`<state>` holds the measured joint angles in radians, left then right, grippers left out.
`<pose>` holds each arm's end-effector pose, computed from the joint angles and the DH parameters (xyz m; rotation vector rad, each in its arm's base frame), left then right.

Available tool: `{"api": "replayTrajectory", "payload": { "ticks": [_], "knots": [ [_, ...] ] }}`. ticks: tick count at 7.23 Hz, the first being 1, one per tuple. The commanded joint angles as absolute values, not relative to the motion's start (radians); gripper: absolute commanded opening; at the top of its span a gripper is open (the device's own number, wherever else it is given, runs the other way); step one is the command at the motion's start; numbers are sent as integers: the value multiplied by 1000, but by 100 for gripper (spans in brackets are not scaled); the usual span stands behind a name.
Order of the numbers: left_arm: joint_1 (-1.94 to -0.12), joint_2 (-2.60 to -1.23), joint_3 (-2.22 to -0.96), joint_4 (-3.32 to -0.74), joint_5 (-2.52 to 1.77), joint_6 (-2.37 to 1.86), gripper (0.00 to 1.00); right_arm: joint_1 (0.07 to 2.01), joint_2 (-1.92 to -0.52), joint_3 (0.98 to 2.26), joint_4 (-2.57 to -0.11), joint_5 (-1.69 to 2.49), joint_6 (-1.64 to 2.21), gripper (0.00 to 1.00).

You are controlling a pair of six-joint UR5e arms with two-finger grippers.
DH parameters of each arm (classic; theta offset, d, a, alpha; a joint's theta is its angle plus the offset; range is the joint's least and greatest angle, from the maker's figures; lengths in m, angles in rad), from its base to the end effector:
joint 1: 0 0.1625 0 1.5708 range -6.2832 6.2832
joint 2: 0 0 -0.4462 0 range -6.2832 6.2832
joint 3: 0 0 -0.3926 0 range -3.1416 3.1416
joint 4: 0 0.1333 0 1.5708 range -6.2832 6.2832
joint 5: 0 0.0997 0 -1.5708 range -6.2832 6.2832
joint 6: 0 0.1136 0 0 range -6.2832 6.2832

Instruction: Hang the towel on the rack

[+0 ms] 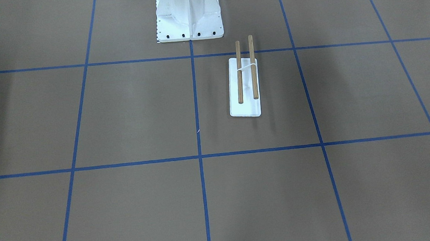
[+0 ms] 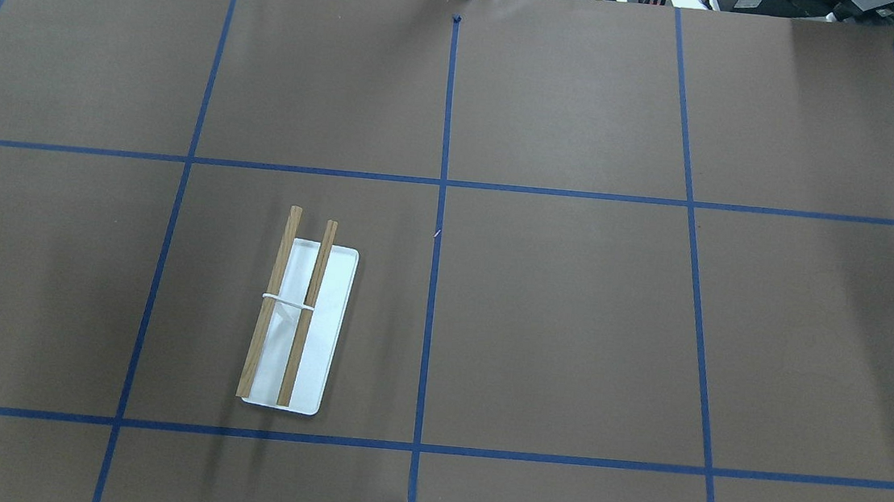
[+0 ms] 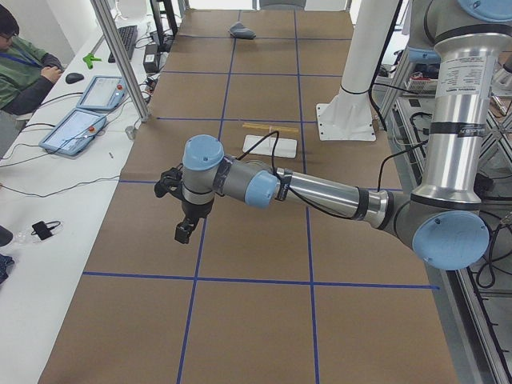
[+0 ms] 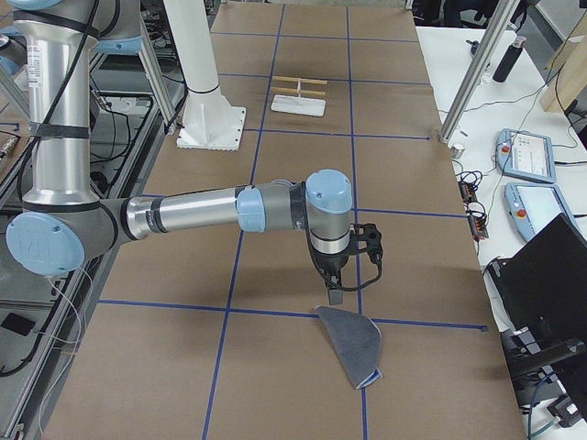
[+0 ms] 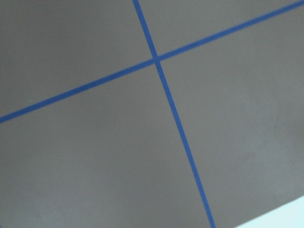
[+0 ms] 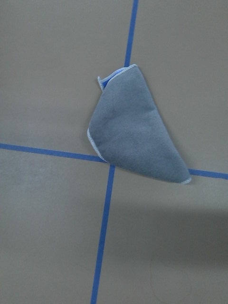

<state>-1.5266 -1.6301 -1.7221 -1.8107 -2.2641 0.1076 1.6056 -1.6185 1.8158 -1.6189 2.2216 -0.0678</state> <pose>-0.0369 -0.5403 0.5611 0.4549 0.6693 0.2996 0.0810 -0.4732 0.6058 0.1770 -0.6415 -0.0803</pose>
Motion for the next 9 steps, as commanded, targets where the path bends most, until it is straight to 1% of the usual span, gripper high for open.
{"api": "replayTrajectory", "payload": {
  "ticks": [1,2,3,5,6,9],
  "knots": [
    [-1526,-1626,-1692,-1942,-2255,80,98,1605,-1620,1813,-1530,2226,-95,100],
    [-1528,-1625,-1680,-1977,-2258,80,98,1592,-1631,1796,-1440,2226,-97,100],
    [-1528,-1621,-1680,-1988,-2261,80,98,1525,-1638,1775,-1389,2221,-84,100],
    [-1526,-1614,-1680,-1999,-2260,80,98,1395,-1628,1729,-1358,2200,42,100],
    [-1526,-1589,-1680,-2040,-2258,71,98,1344,-1626,1679,-1327,2131,58,100],
    [-1526,-1586,-1667,-2077,-2258,66,98,1241,-1597,1430,-1075,2048,58,100]
  ]
}}
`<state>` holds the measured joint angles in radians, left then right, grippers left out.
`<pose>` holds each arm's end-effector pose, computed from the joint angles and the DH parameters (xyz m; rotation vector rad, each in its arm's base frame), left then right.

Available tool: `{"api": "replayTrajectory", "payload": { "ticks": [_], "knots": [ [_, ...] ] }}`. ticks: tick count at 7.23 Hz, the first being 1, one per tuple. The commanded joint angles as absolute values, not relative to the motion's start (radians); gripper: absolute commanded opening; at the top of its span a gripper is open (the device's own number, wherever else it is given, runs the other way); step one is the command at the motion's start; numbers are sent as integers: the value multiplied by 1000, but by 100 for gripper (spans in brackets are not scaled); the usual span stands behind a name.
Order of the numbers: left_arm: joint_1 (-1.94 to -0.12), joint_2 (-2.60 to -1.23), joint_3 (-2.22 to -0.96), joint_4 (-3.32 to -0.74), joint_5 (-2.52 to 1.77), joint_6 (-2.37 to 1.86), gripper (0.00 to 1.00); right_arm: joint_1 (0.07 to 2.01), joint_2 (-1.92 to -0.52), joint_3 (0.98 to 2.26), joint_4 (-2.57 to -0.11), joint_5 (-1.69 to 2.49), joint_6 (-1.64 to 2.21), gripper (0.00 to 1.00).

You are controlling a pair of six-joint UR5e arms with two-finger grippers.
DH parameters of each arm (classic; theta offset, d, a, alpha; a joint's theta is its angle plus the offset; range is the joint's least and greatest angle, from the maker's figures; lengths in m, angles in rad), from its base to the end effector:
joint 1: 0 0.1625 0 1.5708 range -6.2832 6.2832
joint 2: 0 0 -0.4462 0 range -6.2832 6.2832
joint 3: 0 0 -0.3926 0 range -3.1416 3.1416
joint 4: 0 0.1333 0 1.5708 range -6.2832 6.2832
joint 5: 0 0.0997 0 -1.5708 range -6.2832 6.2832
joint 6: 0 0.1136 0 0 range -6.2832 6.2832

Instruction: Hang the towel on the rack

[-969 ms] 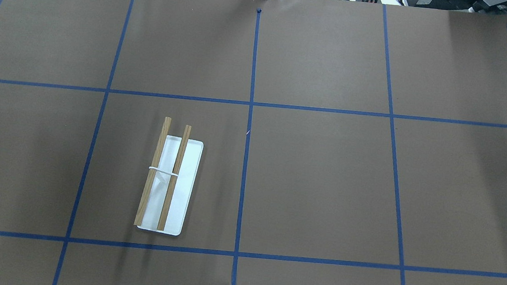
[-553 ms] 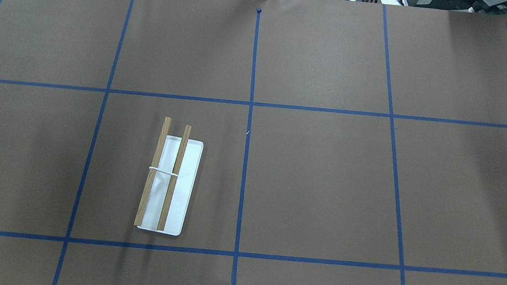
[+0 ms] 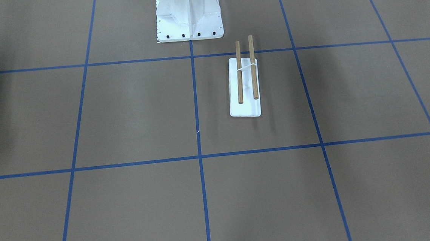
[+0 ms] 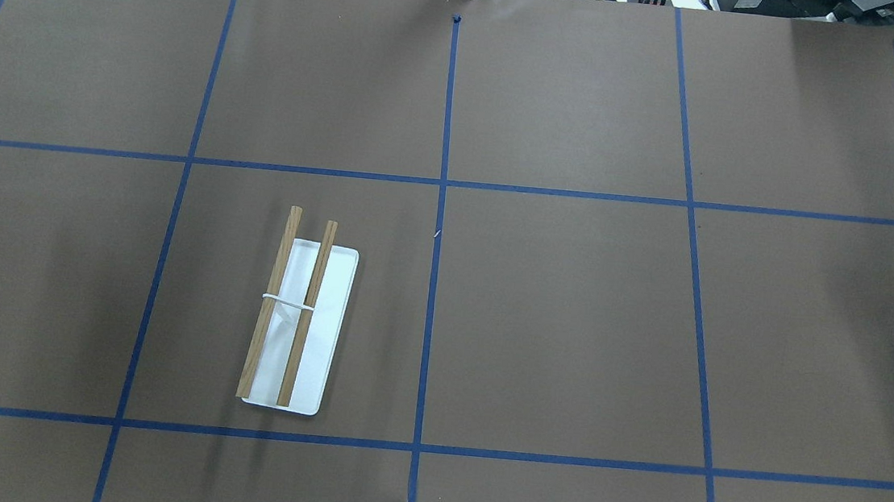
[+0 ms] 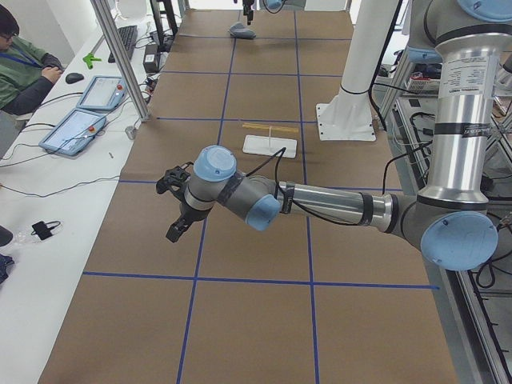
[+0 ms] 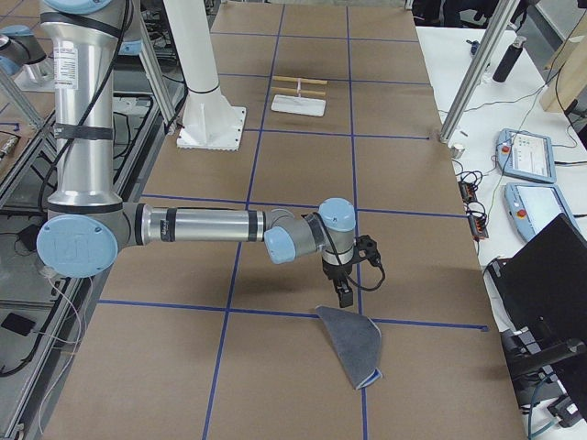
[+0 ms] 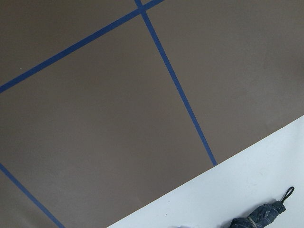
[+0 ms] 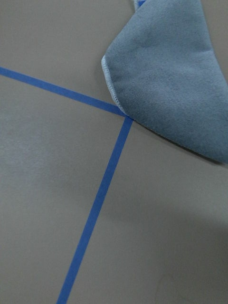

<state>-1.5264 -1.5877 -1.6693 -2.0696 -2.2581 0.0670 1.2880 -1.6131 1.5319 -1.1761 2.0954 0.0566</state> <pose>-0.0377 -0.5318 0.5777 0.5985 0.6601 0.3149 -0.0655 -0.4992 0.7029 0.2148 -0.5666 -0.3015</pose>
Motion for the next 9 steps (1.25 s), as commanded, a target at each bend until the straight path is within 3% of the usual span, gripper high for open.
{"api": "replayTrajectory", "payload": {
  "ticks": [1,3,5,8,9],
  "knots": [
    [-1526,-1586,-1667,-2077,-2258,66,98,1212,-1579,1393,-1062,2036,63,100],
    [-1526,-1582,-1667,-2077,-2257,63,98,1207,-1592,1397,-1060,2034,84,95],
    [-1526,-1583,-1667,-2077,-2255,45,98,1197,-1592,1402,-1062,2003,65,65],
    [-1526,-1583,-1671,-2077,-2255,12,98,1197,-1615,1404,-1063,1959,-11,53],
    [-1526,-1583,-1667,-2077,-2255,12,98,1195,-1615,1404,-1063,1953,-12,53]
  ]
}}
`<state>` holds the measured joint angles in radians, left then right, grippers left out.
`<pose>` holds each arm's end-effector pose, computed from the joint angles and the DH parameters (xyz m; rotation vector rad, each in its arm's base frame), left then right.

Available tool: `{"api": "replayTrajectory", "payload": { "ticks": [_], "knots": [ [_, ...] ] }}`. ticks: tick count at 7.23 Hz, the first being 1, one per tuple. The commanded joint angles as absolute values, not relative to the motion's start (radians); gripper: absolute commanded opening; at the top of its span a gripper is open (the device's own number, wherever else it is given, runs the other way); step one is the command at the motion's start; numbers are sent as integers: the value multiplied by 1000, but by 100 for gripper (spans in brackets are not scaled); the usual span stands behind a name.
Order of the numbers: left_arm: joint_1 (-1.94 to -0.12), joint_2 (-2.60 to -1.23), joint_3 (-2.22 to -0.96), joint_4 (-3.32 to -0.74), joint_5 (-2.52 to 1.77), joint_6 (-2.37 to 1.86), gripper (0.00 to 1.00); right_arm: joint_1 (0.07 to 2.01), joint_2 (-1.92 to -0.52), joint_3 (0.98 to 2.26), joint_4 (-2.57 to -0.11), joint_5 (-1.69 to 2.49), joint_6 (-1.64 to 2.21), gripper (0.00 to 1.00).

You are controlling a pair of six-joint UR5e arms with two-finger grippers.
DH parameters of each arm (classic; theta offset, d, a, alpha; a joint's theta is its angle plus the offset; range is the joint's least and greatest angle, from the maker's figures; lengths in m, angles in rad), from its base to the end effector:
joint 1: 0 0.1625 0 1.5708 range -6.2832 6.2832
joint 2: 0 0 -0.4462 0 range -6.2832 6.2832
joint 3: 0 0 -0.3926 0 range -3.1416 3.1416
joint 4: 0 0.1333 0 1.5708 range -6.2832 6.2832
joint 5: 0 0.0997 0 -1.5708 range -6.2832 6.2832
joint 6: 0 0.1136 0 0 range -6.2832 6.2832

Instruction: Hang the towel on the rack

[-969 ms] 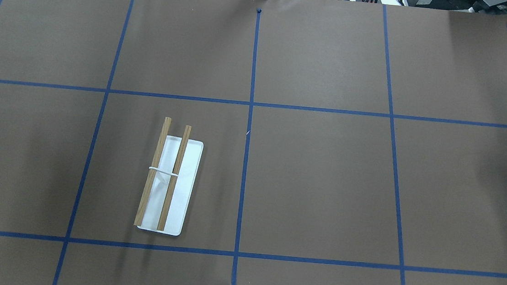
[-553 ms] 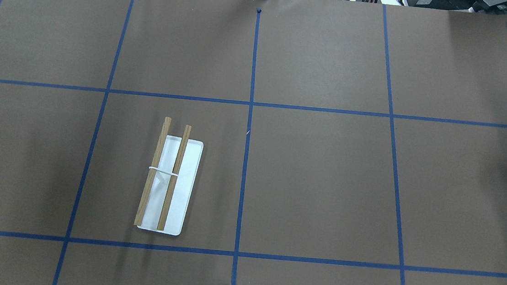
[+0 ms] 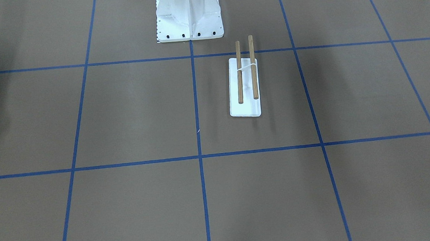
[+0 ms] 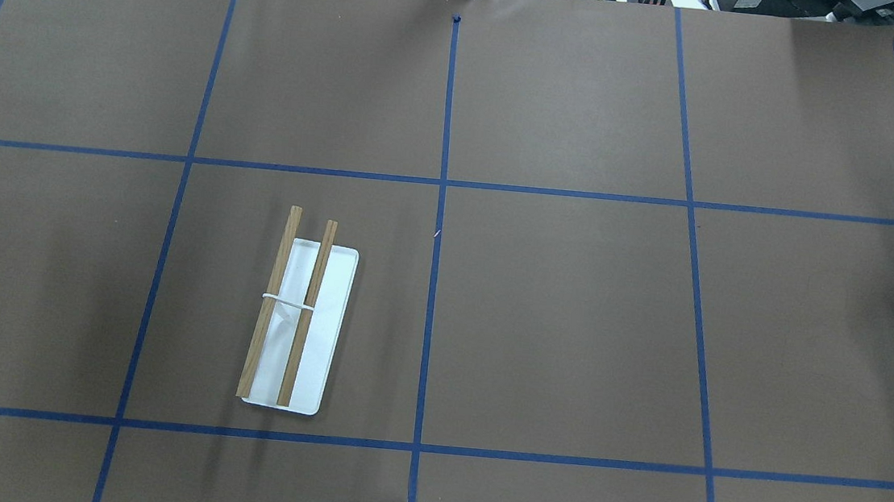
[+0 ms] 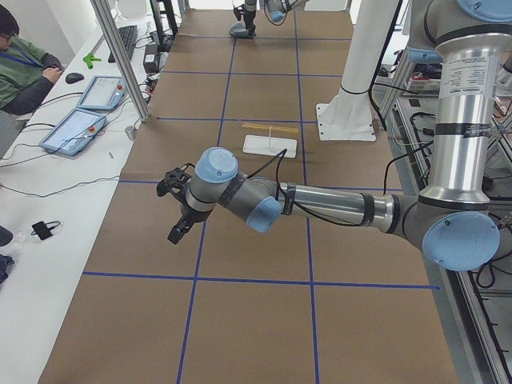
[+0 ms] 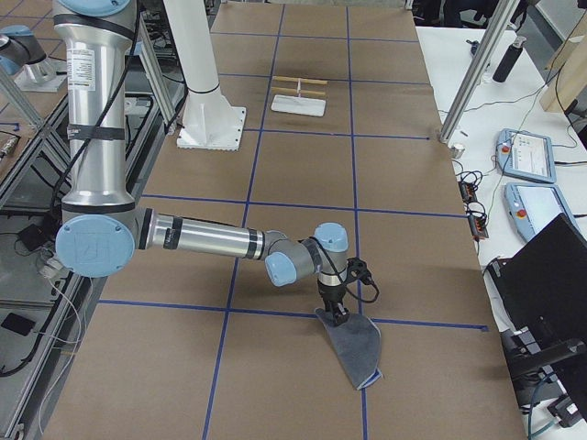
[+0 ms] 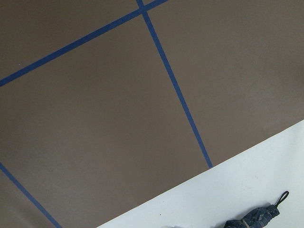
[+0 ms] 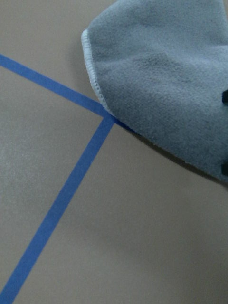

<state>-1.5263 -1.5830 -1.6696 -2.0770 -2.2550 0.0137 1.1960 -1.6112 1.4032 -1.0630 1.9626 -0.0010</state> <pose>-0.0380 -0.5301 0.5793 0.5831 0.6718 0.2654 -0.0966 -0.4911 0.7603 0.2202 -0.4404 -0.4270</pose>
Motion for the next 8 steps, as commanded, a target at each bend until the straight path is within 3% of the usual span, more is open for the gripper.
{"api": "replayTrajectory", "payload": {
  "ticks": [1,3,5,8],
  "knots": [
    [-1526,-1583,-1664,-2080,-2256,12,98,1195,-1615,1402,-1063,1953,-12,53],
    [-1526,-1583,-1663,-2083,-2256,12,98,1196,-1615,1405,-1063,1951,-12,0],
    [-1526,-1582,-1660,-2083,-2256,12,98,1230,-1612,1414,-1063,1963,-17,0],
    [-1526,-1583,-1661,-2083,-2263,12,98,1351,-1592,1524,-1161,2045,-14,0]
  ]
}}
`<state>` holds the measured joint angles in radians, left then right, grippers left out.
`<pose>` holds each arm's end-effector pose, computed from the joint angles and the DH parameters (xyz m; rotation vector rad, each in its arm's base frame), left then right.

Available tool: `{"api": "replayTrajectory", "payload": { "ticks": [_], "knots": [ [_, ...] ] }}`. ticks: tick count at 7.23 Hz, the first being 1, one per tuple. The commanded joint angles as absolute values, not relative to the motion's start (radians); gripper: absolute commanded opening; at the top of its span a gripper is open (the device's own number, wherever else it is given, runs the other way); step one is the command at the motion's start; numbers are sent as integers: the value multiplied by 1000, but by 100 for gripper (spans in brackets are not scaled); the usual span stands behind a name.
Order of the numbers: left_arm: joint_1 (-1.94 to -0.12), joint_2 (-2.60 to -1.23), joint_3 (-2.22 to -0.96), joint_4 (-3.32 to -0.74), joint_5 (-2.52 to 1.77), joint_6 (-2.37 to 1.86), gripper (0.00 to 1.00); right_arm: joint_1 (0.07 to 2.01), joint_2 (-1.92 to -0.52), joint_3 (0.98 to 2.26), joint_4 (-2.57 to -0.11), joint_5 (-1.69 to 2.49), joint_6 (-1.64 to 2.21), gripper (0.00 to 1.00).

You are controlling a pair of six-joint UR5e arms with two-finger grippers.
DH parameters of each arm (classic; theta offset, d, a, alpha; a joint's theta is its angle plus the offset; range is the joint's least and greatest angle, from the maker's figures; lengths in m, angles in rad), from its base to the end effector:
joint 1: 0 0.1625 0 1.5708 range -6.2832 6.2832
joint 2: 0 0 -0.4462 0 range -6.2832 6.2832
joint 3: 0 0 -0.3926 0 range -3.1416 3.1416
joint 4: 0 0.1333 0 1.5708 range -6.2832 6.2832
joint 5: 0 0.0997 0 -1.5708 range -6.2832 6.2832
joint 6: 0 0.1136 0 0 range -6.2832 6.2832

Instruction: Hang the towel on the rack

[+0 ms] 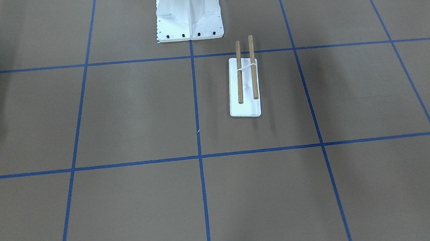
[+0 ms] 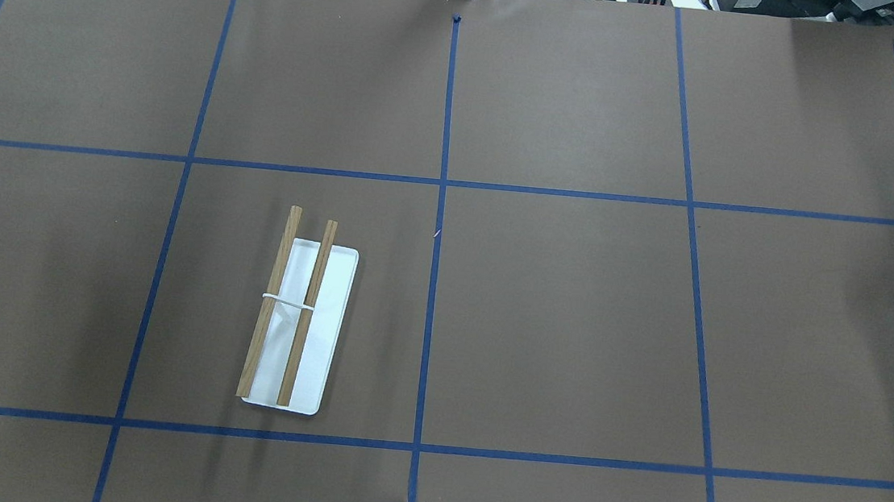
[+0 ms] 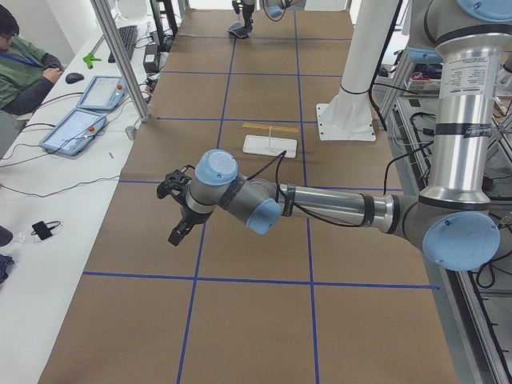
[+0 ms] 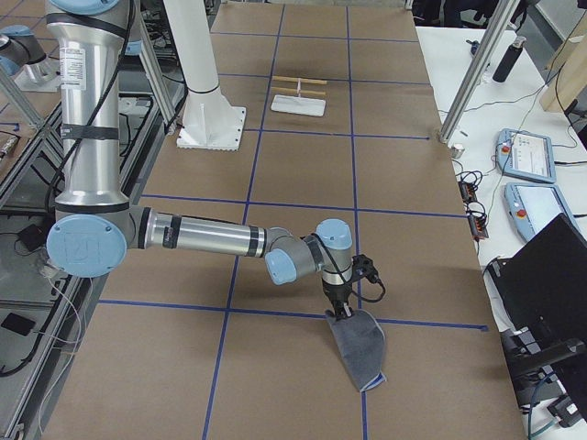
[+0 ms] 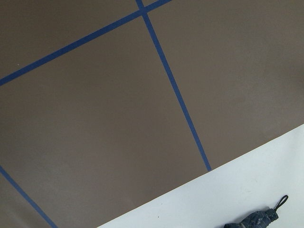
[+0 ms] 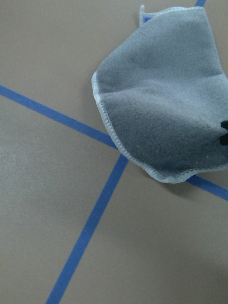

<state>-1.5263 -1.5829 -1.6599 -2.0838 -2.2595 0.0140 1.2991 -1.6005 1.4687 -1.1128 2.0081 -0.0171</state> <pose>-0.0376 -0.5302 0.5832 0.5799 0.6763 0.2660 -0.0530 -0.5078 0.7256 0.2647 -0.4731 -0.3531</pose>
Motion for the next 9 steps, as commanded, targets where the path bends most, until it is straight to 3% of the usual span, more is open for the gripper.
{"api": "replayTrajectory", "payload": {
  "ticks": [1,6,9],
  "knots": [
    [-1526,-1591,-1666,-2083,-2266,-6,98,1370,-1560,1569,-1225,2092,-2,0],
    [-1433,-1791,-1681,-2083,-2349,-514,99,1344,-1428,1777,-1342,2267,409,0],
    [-1243,-1971,-1678,-2082,-2339,-1043,99,1145,-1231,1839,-1342,2223,835,0]
  ]
}}
